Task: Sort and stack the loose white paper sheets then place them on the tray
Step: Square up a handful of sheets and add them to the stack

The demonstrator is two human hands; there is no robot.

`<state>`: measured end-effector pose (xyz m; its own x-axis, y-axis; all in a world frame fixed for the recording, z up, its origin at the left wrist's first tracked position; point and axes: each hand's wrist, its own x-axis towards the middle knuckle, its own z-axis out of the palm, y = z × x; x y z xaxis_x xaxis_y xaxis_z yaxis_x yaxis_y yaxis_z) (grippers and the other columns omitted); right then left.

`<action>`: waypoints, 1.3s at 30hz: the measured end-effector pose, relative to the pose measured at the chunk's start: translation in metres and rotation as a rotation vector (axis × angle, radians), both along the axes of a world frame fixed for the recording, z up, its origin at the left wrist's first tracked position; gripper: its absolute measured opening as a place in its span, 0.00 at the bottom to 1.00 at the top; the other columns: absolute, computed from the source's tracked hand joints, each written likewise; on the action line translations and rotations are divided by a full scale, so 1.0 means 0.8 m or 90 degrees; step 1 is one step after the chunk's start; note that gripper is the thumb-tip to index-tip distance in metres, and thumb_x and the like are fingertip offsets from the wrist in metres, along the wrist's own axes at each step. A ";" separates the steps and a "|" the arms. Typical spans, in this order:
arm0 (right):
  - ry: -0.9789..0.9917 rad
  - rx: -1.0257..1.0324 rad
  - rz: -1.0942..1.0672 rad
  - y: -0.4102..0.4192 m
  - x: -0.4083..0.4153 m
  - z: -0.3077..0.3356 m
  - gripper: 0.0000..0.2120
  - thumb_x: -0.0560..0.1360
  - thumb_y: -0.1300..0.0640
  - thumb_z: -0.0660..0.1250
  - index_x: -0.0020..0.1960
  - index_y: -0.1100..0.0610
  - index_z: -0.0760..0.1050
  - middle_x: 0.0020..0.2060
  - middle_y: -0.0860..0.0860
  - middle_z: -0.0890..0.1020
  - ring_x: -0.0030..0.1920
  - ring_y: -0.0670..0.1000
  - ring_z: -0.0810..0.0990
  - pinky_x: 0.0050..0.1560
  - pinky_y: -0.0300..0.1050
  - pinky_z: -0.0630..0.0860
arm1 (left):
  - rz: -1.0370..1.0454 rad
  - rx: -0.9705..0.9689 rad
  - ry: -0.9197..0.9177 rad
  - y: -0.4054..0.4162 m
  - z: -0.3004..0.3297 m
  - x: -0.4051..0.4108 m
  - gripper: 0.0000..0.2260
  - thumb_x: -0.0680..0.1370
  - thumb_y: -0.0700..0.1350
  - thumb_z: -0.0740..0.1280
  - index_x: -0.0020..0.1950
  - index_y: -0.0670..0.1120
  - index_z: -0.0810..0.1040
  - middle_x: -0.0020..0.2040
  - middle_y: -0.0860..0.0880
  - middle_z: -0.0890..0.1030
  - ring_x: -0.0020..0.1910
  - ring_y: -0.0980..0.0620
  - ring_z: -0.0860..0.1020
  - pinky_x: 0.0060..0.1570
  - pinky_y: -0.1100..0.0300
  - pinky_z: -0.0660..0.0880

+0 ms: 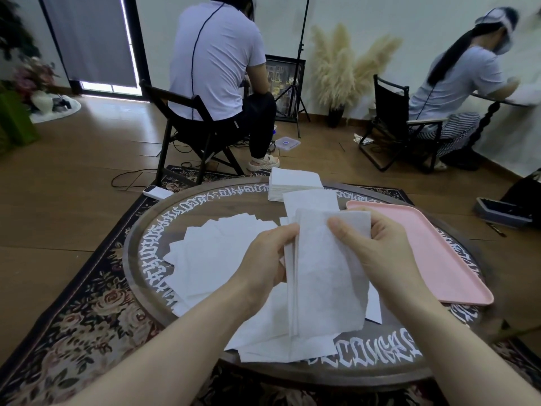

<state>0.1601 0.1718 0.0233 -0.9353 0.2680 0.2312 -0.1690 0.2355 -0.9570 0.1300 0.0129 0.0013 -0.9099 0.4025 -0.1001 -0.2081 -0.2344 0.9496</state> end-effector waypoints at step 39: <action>-0.042 -0.101 0.109 0.040 -0.002 -0.015 0.20 0.68 0.50 0.69 0.58 0.56 0.79 0.51 0.51 0.86 0.53 0.53 0.84 0.56 0.56 0.79 | 0.103 0.001 0.169 -0.023 0.008 -0.007 0.14 0.79 0.37 0.66 0.57 0.53 0.83 0.57 0.49 0.84 0.56 0.49 0.82 0.56 0.55 0.78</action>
